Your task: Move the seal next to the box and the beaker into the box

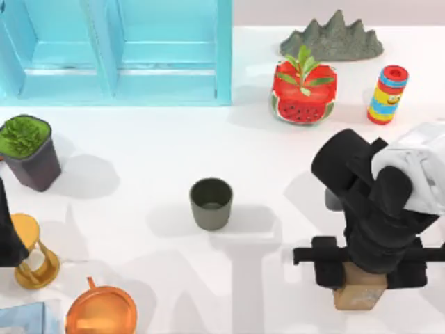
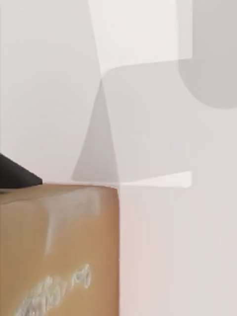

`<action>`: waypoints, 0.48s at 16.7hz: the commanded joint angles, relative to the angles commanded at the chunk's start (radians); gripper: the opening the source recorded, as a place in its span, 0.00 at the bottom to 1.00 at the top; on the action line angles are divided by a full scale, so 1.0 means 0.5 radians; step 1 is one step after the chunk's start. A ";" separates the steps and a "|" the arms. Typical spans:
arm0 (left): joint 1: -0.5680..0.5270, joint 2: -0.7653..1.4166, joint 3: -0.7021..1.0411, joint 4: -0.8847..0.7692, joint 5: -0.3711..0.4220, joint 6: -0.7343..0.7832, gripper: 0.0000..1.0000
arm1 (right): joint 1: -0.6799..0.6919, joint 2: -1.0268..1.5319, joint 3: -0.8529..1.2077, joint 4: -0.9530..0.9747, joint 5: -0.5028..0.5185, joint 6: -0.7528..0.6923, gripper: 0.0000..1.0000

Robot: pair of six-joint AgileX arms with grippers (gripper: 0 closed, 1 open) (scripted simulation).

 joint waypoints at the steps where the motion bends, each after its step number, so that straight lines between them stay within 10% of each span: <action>1: 0.000 0.000 0.000 0.000 0.000 0.000 1.00 | 0.000 0.000 0.000 0.000 0.000 0.000 0.02; 8: 0.000 0.000 0.000 0.000 0.000 0.000 1.00 | 0.000 0.000 0.000 0.000 0.000 0.000 0.00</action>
